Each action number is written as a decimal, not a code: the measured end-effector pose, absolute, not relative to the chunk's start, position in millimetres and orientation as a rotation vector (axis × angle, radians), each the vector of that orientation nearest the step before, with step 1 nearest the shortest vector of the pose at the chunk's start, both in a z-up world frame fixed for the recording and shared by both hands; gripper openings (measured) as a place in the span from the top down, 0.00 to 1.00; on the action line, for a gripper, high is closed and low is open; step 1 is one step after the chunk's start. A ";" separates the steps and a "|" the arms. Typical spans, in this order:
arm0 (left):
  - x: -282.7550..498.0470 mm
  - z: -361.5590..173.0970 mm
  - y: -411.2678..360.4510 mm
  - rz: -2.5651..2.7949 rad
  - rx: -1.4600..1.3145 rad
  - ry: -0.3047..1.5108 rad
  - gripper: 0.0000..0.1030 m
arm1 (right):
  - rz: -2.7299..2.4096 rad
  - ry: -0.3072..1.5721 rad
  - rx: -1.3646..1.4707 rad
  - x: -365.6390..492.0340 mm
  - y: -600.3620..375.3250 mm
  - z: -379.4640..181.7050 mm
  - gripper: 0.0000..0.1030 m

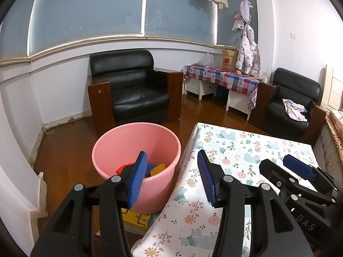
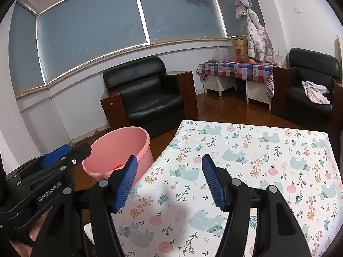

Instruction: Collect trash

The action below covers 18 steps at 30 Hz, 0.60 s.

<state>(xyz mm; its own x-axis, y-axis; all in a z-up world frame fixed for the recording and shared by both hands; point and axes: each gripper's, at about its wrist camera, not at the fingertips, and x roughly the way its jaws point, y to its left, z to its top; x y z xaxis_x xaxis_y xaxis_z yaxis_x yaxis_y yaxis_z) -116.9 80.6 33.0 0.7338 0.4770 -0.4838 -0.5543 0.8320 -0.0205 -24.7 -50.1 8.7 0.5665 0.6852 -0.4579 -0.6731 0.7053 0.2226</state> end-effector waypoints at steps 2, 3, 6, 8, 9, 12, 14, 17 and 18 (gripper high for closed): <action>-117.1 32.9 80.6 0.572 -0.168 0.484 0.52 | 0.798 0.549 0.024 -25.2 -51.0 8.8 0.40; -117.8 33.2 80.1 0.573 -0.167 0.485 0.52 | 0.797 0.549 0.024 -25.4 -51.4 8.9 0.40; -118.8 33.4 79.3 0.574 -0.165 0.487 0.52 | 0.798 0.548 0.024 -25.2 -51.7 8.6 0.40; -119.8 33.6 78.3 0.578 -0.160 0.487 0.52 | 0.796 0.547 0.027 -25.4 -53.7 9.4 0.40; -120.0 33.6 78.1 0.577 -0.160 0.488 0.52 | 0.796 0.547 0.029 -25.2 -57.0 10.4 0.40; -119.8 33.5 77.9 0.573 -0.158 0.490 0.52 | 0.794 0.548 0.033 -25.6 -60.9 11.4 0.40; -120.1 33.0 77.7 0.571 -0.156 0.492 0.52 | 0.794 0.549 0.035 -27.7 -63.7 11.3 0.40; -118.2 31.9 75.8 0.571 -0.154 0.495 0.52 | 0.793 0.550 0.036 -27.2 -63.9 11.1 0.40; -117.6 31.5 76.1 0.570 -0.153 0.497 0.52 | 0.793 0.549 0.036 -27.2 -64.0 11.0 0.40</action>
